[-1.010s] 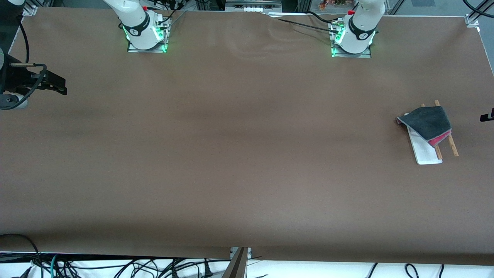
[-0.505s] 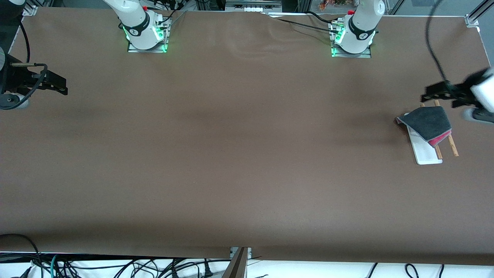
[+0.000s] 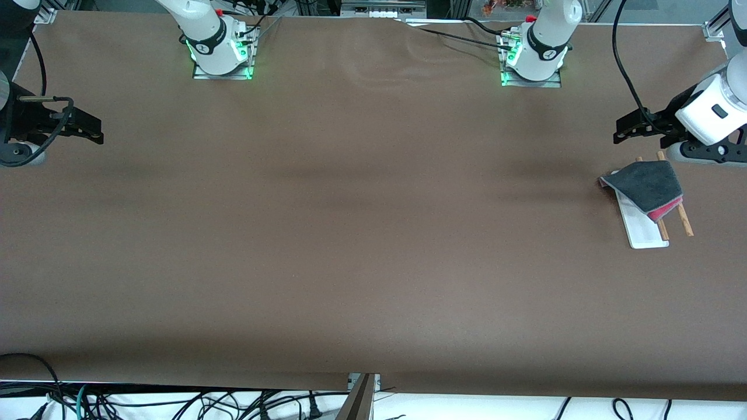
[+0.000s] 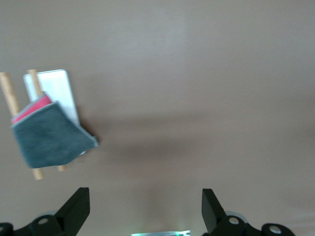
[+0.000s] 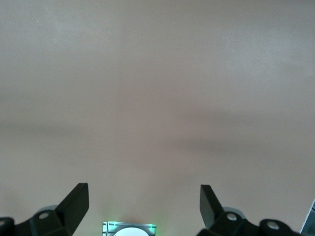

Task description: Pass towel and hang on rack

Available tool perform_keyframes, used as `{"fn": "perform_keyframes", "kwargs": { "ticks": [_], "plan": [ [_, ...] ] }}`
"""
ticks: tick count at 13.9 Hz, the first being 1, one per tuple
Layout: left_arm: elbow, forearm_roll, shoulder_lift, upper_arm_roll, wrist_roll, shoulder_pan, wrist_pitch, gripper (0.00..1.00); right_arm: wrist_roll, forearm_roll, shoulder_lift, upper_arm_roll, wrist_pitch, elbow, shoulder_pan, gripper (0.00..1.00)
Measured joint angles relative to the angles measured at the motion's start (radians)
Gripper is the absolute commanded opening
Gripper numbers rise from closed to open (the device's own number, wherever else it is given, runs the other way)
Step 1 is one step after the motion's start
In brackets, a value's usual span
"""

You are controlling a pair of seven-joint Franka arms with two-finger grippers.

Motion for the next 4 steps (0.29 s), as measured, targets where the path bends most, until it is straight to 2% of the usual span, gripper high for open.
{"fn": "perform_keyframes", "kwargs": {
  "ticks": [4],
  "plan": [
    [-0.005, 0.004, -0.013, 0.002, -0.064, 0.001, 0.020, 1.00, 0.000, 0.000, 0.000, 0.000, 0.000, 0.000, 0.000, 1.00]
  ]
}}
